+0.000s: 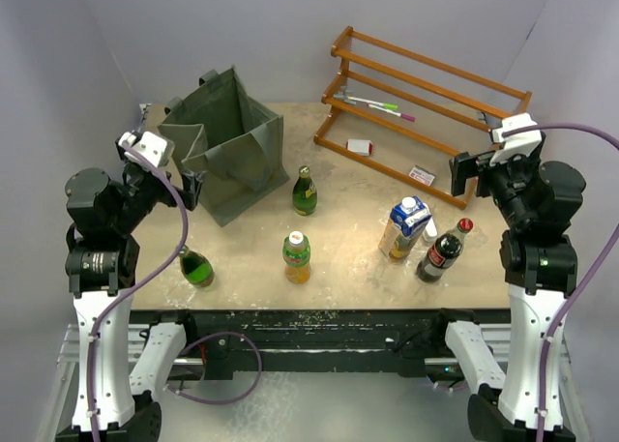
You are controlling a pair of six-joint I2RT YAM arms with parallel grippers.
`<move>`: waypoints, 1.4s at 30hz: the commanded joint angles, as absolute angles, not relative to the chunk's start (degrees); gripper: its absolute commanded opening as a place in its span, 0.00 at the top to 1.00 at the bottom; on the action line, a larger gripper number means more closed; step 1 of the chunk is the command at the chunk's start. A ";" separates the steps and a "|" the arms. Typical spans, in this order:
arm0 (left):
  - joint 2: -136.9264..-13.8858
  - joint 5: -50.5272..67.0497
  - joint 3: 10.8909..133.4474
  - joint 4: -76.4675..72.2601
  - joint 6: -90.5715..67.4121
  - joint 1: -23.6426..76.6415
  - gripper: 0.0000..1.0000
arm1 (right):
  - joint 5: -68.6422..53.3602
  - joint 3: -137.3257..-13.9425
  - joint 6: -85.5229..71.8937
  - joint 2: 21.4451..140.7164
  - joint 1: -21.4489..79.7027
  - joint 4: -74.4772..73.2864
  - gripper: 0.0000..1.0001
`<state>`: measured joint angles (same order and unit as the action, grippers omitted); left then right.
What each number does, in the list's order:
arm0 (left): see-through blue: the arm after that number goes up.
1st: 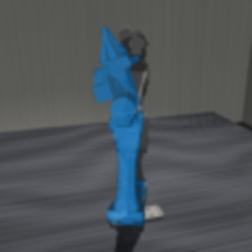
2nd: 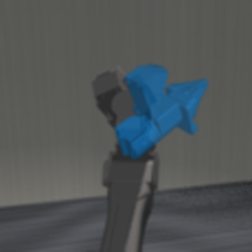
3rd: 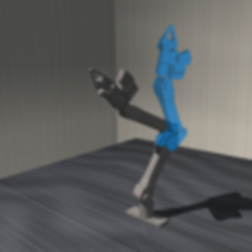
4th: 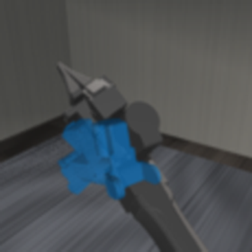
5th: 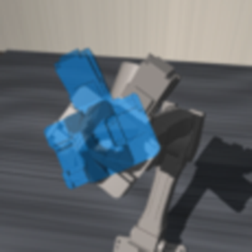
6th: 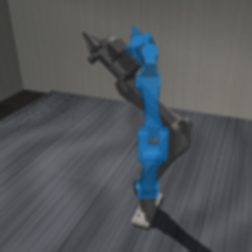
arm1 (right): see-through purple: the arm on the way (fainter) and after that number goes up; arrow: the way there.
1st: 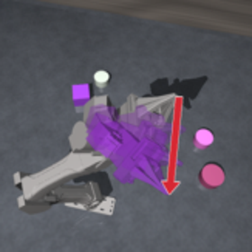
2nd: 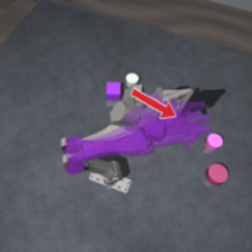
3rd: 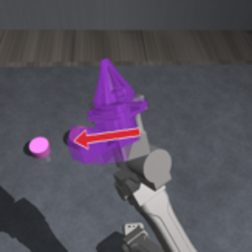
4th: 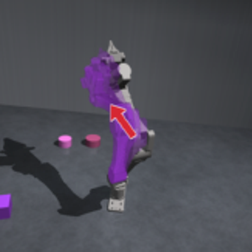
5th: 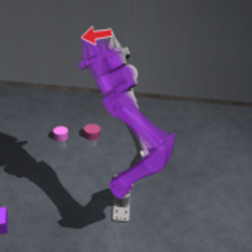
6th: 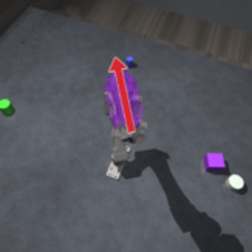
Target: Place the beverage into the canvas bag
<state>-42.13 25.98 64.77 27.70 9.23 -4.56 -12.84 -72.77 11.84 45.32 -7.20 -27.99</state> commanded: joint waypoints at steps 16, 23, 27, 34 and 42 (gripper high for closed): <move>-68.91 33.70 87.97 41.44 20.93 2.21 0.07 | -28.18 -75.68 15.82 48.72 -7.38 -33.06 0.00; -75.46 27.51 90.86 41.78 23.30 7.38 0.10 | -27.75 -75.75 15.91 48.13 -7.38 -32.97 0.00; -78.45 26.29 91.21 40.66 23.25 7.45 0.12 | -27.99 -74.16 15.56 46.83 -7.38 -32.27 0.00; -81.61 27.92 91.14 42.46 22.34 8.31 0.34 | -26.98 -72.28 15.33 44.92 -7.40 -31.83 0.00; -78.15 29.65 88.84 44.34 15.56 8.82 0.80 | -26.28 -71.12 16.09 44.51 -7.38 -32.53 0.00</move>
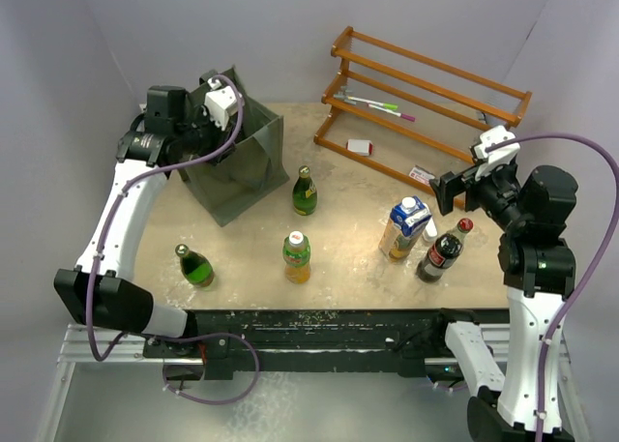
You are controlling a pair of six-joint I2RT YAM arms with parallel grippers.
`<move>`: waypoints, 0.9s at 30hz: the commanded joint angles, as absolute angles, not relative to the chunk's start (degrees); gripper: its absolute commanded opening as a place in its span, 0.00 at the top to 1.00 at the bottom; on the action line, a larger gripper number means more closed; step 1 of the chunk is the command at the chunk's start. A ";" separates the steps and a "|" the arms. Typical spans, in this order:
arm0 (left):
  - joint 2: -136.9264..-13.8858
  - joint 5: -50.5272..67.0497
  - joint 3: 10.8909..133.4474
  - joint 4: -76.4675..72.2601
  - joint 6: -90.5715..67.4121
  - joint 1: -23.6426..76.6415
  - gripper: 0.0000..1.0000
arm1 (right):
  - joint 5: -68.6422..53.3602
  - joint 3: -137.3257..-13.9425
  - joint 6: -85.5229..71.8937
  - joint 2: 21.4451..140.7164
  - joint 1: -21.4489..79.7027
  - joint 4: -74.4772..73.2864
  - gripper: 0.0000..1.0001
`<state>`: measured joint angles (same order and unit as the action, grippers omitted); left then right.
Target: Place the beverage into the canvas bag
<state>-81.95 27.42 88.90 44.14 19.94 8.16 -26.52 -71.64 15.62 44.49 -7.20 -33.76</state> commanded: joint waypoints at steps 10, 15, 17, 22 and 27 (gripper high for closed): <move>-73.63 34.01 91.22 47.70 6.46 10.54 1.00 | -26.18 -71.27 18.31 44.81 -7.38 -36.11 0.00; -72.65 36.05 90.42 47.26 4.71 10.63 1.00 | -28.13 -71.45 18.20 45.74 -7.38 -36.62 0.00; -71.48 36.85 88.21 46.48 4.63 10.68 0.93 | -29.06 -71.41 18.13 46.32 -7.38 -36.65 0.00; -69.80 37.31 84.64 44.91 5.76 10.78 0.72 | -32.79 -71.26 18.55 47.77 -7.38 -37.16 0.00; -68.66 39.15 84.85 43.94 7.21 10.81 0.53 | -33.06 -71.37 19.47 48.80 -7.38 -38.10 0.00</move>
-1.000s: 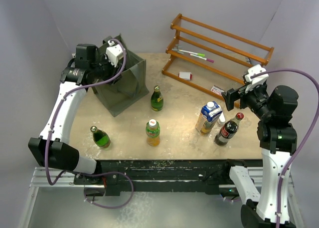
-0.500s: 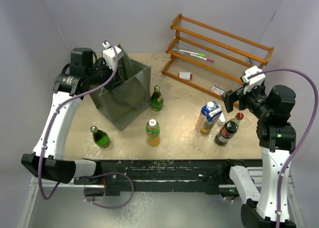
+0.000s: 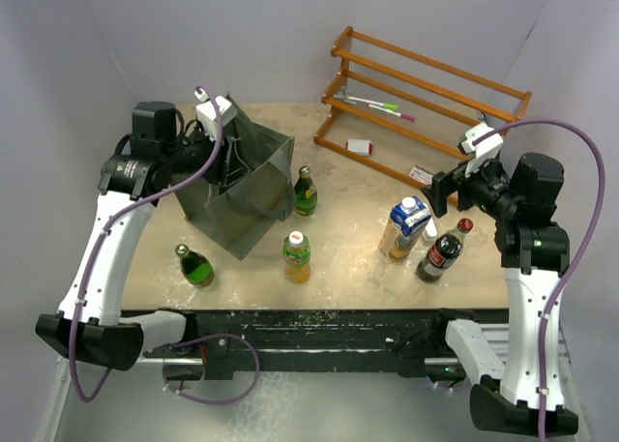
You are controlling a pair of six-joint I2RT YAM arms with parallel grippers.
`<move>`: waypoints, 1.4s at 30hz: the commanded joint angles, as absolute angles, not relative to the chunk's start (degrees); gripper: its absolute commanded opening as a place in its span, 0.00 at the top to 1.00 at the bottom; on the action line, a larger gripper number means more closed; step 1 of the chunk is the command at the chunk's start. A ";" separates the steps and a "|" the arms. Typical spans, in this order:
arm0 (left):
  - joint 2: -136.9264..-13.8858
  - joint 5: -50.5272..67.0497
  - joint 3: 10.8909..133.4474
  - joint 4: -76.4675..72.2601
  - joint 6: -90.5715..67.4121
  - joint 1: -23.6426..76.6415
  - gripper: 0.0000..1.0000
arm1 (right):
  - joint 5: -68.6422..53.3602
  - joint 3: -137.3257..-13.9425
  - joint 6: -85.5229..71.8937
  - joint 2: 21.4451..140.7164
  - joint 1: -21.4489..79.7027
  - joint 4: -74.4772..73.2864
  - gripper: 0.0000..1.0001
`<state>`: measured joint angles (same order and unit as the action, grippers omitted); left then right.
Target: Place the beverage into the canvas bag
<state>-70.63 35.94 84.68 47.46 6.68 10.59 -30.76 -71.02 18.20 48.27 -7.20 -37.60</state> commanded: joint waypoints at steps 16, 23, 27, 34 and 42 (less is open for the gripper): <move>-67.55 48.95 91.05 55.16 23.92 20.46 0.08 | -30.02 -66.34 20.97 49.42 -7.34 -31.45 0.00; -70.67 46.81 86.88 58.21 31.04 31.78 0.08 | -32.46 -64.67 19.47 50.54 -7.38 -25.17 0.00; -74.25 40.88 84.36 58.08 34.39 37.37 0.09 | -33.37 -63.02 18.53 50.94 -7.38 -21.25 0.01; -78.85 35.21 79.66 54.90 35.99 42.87 0.11 | -34.24 -59.75 15.91 50.65 -7.38 -15.98 0.02; -81.47 32.80 78.39 53.26 35.86 43.33 0.25 | -33.64 -54.94 15.53 47.47 -7.38 -13.16 0.01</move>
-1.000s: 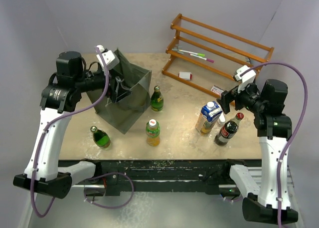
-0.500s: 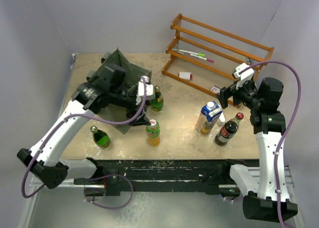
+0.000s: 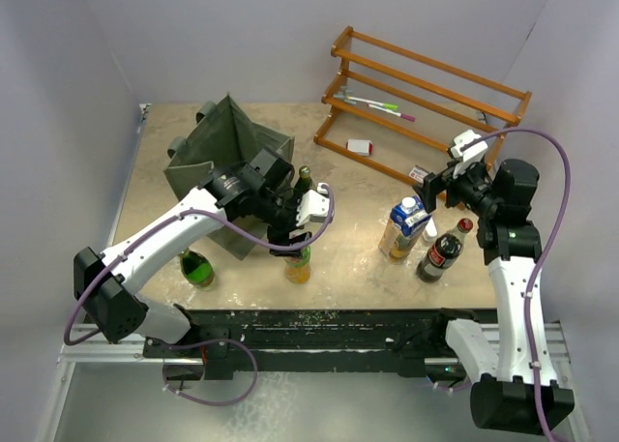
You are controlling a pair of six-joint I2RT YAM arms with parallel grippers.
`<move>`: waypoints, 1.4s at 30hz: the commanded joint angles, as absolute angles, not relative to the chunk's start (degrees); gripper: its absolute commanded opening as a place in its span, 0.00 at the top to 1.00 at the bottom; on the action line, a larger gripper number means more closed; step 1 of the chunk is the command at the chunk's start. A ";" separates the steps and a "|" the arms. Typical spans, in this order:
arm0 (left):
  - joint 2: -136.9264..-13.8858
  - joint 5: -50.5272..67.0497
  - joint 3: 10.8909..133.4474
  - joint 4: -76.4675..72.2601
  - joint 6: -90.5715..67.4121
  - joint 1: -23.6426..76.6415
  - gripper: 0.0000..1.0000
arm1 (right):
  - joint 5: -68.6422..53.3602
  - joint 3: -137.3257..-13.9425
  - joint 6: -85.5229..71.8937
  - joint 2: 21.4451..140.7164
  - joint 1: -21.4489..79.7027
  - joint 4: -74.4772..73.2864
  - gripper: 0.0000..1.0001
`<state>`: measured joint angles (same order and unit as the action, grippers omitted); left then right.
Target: Place the beverage into the canvas bag
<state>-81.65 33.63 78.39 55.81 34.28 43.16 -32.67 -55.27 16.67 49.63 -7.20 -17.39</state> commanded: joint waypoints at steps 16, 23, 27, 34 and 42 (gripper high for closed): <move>-79.01 33.80 79.33 55.16 35.37 42.03 0.29 | -33.17 -52.04 17.24 47.28 -7.38 -12.81 0.00; -77.28 35.34 78.08 54.63 35.47 41.25 0.54 | -33.05 -51.77 17.25 47.32 -7.38 -12.75 0.00; -75.12 42.62 77.83 52.44 32.96 37.79 0.82 | -32.98 -51.59 17.23 46.95 -7.38 -12.78 0.00; -68.67 52.11 80.33 49.13 25.24 29.07 1.00 | -32.70 -51.07 17.22 45.50 -7.47 -12.63 0.00; -63.55 57.28 90.91 49.60 18.12 21.10 1.00 | -32.00 -50.98 17.23 45.74 -7.47 -12.40 0.00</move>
<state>-66.83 49.67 82.85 53.71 22.57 22.98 -32.51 -51.07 16.93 46.35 -7.20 -14.98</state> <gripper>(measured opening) 0.345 0.997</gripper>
